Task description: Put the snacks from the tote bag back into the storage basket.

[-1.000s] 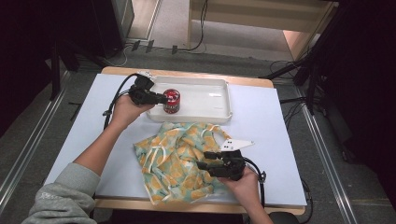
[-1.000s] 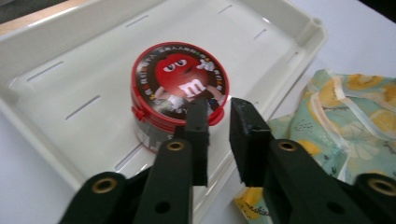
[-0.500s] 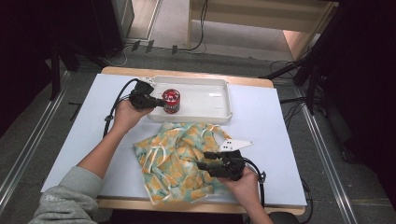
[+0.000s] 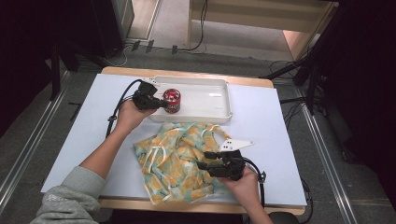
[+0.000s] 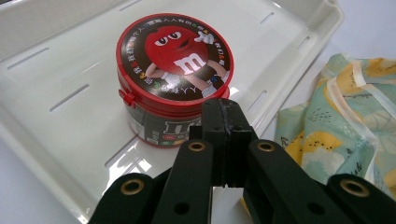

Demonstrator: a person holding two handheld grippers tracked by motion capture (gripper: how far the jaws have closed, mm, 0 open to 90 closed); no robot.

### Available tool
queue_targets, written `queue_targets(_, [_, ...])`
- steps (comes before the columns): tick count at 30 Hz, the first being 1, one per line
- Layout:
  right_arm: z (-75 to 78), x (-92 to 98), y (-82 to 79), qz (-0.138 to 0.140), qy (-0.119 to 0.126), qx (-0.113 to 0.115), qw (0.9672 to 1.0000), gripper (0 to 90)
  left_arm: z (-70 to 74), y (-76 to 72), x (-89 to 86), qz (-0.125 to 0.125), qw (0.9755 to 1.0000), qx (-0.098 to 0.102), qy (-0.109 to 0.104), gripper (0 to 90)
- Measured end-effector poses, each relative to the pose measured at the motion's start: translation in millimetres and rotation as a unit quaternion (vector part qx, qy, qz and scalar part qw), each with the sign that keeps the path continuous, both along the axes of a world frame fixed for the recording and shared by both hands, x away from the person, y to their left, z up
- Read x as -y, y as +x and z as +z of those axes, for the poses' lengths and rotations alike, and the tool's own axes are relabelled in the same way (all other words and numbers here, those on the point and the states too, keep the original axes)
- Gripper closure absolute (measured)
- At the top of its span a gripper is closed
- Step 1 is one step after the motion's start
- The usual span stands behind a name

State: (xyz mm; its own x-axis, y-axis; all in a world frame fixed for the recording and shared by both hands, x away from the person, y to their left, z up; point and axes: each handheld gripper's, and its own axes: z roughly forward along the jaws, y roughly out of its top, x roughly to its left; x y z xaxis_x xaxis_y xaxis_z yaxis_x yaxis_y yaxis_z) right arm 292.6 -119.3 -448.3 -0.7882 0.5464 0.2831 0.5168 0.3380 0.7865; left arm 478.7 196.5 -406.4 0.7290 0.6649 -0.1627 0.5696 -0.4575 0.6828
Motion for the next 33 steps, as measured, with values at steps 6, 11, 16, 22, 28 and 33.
queue_targets(6, [0.1, 0.5, 0.2, -0.001, 0.0, 0.001, 1.0, 48.5, 0.2, 0.7, 4.4, -0.004, 1.0, 0.001, 0.002, 90.0])
queue_targets(11, [-0.2, 0.3, 0.4, -0.001, -0.001, 0.0, 1.0, 49.0, -0.9, 1.4, 8.0, -0.009, 1.0, 0.0, 0.004, 90.0])
queue_targets(16, [-0.1, 0.3, 0.5, 0.0, -0.001, 0.0, 1.0, 49.5, -0.2, 2.3, 9.3, -0.009, 0.9999, -0.001, 0.006, 90.0])
queue_targets(22, [-0.4, 0.8, 0.9, 0.002, -0.002, 0.0, 1.0, 50.1, 3.8, 1.3, 5.3, -0.007, 0.9998, -0.014, -0.012, 83.2])
queue_targets(28, [-0.1, 1.6, 1.4, -0.001, -0.004, 0.003, 1.0, 49.4, 10.7, -2.2, 1.3, -0.015, 0.999, -0.032, -0.026, 67.5])
queue_targets(33, [0.4, 1.4, 1.3, -0.002, -0.005, 0.003, 1.0, 48.3, 14.5, -8.7, 0.4, -0.014, 0.9991, -0.032, -0.022, 56.1])
